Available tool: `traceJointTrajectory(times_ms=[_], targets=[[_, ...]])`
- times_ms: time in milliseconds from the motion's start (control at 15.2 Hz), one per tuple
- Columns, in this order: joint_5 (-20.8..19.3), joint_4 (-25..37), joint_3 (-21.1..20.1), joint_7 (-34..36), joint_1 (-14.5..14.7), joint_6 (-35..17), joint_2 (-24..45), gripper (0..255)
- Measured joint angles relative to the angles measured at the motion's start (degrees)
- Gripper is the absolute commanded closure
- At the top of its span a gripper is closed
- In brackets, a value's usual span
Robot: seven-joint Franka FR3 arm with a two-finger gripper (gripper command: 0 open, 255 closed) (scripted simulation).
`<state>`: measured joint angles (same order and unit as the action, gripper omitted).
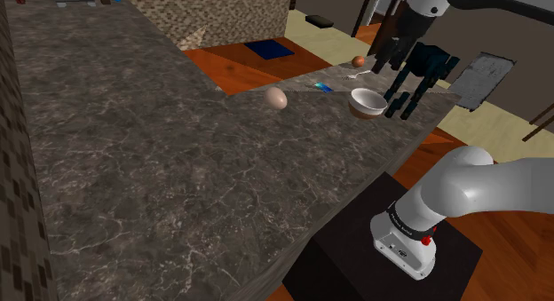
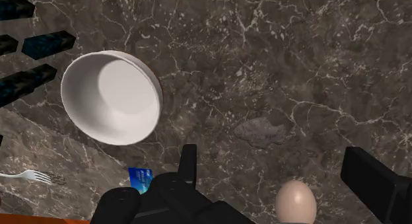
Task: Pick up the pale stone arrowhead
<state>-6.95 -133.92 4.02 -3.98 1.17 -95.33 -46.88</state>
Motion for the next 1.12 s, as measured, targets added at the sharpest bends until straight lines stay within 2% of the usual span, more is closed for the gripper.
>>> traceJointTrajectory(times_ms=[198,726,1122], targets=[[-0.08,-0.94,1.43,-2.77,0.98,-2.02,1.46,0],[0.95,-3.04,10.11,-21.90,7.71,-13.78,13.95,0],[4.66,-2.15,15.14,-37.43,13.45,-21.23,25.70,0]])
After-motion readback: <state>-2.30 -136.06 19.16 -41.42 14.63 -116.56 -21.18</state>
